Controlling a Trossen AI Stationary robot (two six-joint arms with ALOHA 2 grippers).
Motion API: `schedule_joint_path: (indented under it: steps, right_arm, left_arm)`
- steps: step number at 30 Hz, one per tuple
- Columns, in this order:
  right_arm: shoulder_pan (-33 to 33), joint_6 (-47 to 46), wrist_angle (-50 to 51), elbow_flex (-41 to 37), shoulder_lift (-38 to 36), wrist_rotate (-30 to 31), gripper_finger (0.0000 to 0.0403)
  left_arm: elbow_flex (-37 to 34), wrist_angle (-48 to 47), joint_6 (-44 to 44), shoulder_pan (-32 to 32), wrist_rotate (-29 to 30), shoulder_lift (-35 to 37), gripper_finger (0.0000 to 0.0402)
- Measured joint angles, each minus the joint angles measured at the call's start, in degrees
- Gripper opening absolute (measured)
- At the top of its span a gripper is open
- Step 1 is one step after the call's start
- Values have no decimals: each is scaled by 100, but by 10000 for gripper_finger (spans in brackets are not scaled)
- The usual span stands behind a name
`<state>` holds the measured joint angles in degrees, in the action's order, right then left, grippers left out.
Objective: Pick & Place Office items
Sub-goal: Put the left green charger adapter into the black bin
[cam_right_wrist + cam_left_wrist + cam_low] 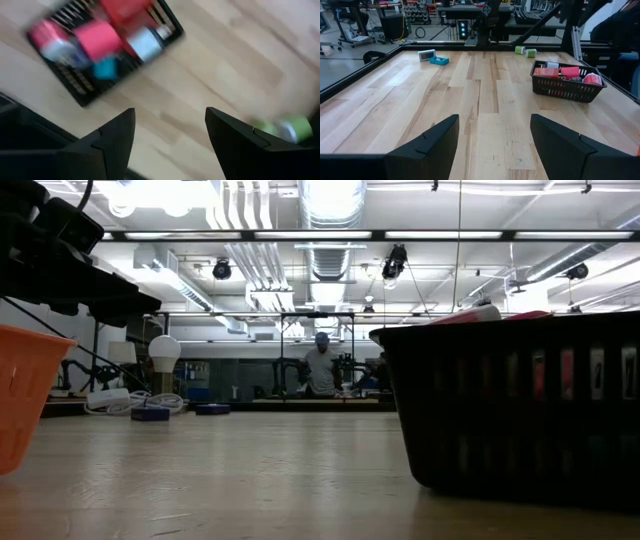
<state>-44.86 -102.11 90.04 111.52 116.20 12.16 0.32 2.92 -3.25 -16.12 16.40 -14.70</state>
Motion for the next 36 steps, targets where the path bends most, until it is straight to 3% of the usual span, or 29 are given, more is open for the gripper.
schedule_joint_path:
  steps: [5,12,20,36]
  right_arm:
    - [0,-494,0,-800,-592,-824,237]
    - [-199,-1522,-75,-2312,-1631,-1014,237]
    - [-457,-2658,-1333,-3940,-2491,-1779,237]
    - [-780,-3105,-2923,-5503,-2575,-2468,237]
  left_arm:
    - [0,-2,-2,0,-1,-2,252]
    - [0,-2,0,2,-2,-2,252]
    - [0,-2,0,0,-2,-4,252]
    - [-1,-1,-1,0,0,-2,253]
